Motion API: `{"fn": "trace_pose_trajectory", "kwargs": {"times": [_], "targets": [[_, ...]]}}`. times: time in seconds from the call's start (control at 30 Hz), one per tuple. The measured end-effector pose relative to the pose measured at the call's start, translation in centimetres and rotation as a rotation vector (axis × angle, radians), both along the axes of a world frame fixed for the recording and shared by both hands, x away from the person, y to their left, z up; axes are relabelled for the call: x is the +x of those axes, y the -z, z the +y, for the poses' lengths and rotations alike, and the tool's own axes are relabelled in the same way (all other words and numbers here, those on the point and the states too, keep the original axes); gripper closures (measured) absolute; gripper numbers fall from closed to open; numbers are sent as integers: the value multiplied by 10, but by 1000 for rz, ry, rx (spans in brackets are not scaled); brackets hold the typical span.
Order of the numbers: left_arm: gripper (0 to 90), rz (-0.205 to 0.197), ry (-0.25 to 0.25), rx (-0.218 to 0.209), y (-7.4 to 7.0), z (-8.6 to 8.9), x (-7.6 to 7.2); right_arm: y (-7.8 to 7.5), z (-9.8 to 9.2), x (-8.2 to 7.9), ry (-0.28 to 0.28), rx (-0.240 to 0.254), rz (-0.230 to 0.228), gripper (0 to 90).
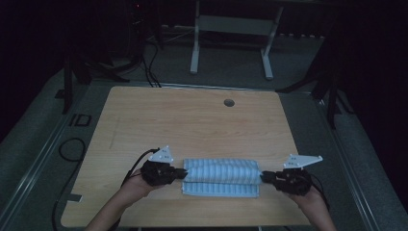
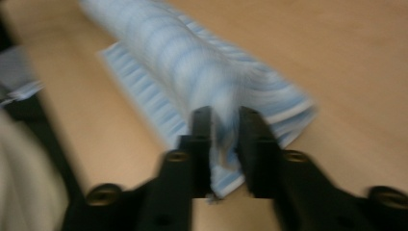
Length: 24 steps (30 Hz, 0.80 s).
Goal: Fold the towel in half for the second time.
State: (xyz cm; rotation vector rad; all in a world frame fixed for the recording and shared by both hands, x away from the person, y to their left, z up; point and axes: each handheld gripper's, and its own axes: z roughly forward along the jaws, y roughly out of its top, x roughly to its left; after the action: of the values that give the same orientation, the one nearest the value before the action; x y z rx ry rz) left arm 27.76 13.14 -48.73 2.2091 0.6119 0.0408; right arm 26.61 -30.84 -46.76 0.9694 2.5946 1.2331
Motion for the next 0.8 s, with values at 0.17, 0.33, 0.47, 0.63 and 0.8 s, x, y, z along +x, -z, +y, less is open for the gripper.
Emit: {"fn": "trace_pose_trajectory", "kwargs": {"times": [0.17,0.33,0.47,0.63,0.8], "targets": [[475,-1,-88,23,2,4,8,-1,-11,-7,63,-6,-3,596],[433,1,-40,10,8,-17,12,4,10,4,51,7,-13,574],[433,28,6,48,24,-35,16,23,37,18,-15,-27,21,556],[433,57,11,61,38,-45,23,46,55,31,-32,-116,33,537],[433,74,-41,98,50,-48,36,63,55,46,-4,-194,39,526]]}}
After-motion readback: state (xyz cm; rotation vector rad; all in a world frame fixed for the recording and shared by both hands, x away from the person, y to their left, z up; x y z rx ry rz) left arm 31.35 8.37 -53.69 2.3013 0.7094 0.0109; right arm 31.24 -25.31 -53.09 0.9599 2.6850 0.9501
